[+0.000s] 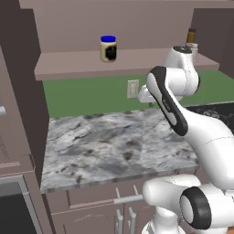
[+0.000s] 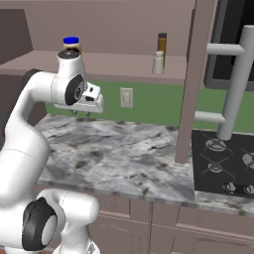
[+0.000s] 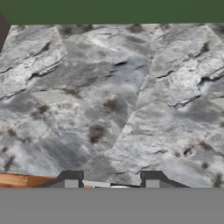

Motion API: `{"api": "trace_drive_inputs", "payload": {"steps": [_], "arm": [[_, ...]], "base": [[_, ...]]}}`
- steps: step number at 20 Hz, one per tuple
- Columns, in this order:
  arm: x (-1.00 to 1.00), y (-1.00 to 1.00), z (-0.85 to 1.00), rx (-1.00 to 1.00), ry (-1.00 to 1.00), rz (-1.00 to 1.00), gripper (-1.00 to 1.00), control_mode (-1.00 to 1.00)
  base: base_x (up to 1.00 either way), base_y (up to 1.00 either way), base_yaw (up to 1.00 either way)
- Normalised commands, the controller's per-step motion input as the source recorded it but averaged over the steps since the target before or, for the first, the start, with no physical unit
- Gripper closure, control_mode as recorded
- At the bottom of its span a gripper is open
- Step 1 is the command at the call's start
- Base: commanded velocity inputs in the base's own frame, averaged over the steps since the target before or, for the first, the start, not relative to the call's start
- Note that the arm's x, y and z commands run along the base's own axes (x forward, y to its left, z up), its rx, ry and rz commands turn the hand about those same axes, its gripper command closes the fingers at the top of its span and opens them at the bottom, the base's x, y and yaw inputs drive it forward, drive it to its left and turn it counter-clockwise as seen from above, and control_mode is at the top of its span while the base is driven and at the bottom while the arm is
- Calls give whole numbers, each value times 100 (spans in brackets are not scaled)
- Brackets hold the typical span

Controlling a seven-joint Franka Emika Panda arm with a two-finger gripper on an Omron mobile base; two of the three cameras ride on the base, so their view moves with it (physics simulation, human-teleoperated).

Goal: Collect the turmeric, mayonnaise, and shaker from the cabinet and place them next to the stove.

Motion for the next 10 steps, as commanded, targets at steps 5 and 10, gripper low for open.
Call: {"api": "trace_drive_inputs", "payload": {"steps": [5,10], "arm": [[-16,-5,0,2,-4,0,-100,-100],[-27,-35,7,5,-15,-14,-100,-100]], "base": [[0,0,0],[0,0,0]]}}
